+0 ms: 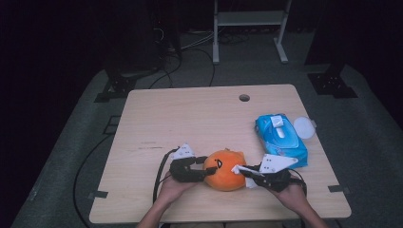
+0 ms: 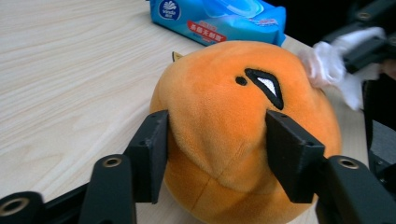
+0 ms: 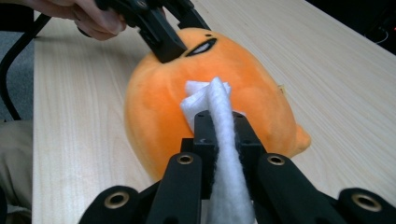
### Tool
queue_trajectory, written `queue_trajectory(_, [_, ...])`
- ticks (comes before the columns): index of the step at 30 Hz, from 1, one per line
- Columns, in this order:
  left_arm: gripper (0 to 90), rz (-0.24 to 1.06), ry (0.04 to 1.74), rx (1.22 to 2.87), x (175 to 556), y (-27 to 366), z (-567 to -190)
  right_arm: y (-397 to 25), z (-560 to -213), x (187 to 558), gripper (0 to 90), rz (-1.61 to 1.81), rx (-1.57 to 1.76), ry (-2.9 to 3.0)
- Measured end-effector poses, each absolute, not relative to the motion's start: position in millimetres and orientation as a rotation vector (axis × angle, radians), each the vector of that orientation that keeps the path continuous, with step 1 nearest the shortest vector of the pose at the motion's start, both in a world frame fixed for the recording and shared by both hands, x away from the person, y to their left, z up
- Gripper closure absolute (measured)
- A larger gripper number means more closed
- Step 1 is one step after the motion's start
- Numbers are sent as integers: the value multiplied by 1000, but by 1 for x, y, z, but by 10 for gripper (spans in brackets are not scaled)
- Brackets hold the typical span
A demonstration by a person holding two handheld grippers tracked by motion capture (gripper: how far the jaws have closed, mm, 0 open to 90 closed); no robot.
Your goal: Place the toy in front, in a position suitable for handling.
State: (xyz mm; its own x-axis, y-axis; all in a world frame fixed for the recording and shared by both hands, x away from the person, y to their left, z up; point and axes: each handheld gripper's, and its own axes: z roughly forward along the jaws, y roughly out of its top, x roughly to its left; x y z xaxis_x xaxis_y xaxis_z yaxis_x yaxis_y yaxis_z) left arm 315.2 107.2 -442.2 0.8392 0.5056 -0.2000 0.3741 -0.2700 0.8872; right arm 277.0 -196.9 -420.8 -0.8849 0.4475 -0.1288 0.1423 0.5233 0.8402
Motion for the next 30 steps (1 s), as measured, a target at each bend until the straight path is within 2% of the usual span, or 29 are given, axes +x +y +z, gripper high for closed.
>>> queue_trajectory(2, [320, 217, 590, 1841, 311, 107, -433, -193, -422, 277, 827, 1283, 472, 2442])
queue_trajectory(6, [394, 227, 539, 1912, 308, 94, -433, -184, -421, 274, 827, 1304, 432, 2454])
queue_trajectory(10, [444, 193, 579, 1925, 310, 99, -437, -174, -421, 267, 825, 1326, 347, 2480])
queue_trajectory(21, [456, 164, 586, 1964, 309, 112, -442, -195, -423, 283, 825, 1357, 520, 2443])
queue_trajectory(26, [461, 162, 546, 1978, 304, 106, -444, -182, -421, 272, 825, 1406, 449, 2472])
queue_trajectory(30, [465, 190, 519, 2003, 300, 104, -442, -177, -419, 279, 826, 1410, 464, 2461])
